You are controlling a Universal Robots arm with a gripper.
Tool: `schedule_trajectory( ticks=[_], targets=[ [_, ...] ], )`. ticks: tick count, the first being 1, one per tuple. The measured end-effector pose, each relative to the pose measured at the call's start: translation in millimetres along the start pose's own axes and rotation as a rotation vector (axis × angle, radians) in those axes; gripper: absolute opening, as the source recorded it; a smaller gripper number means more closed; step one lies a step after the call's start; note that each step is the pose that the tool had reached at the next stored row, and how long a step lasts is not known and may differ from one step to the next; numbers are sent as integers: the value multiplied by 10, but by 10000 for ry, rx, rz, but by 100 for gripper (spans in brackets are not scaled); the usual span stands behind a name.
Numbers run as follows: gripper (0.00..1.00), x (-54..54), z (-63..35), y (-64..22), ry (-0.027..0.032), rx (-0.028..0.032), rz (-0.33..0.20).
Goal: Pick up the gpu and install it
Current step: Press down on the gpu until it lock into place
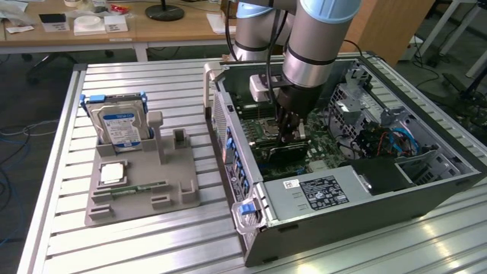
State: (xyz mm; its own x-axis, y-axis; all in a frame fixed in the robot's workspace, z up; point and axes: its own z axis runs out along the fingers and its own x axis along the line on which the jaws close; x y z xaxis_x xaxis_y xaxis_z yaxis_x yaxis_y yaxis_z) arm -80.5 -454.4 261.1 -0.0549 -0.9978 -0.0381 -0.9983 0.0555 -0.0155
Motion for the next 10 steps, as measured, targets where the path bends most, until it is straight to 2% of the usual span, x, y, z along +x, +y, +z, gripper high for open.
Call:
schedule_trajectory(
  ticks=[10],
  targets=[
    [11, -3, -21, -1, 7, 3, 2]
  ],
)
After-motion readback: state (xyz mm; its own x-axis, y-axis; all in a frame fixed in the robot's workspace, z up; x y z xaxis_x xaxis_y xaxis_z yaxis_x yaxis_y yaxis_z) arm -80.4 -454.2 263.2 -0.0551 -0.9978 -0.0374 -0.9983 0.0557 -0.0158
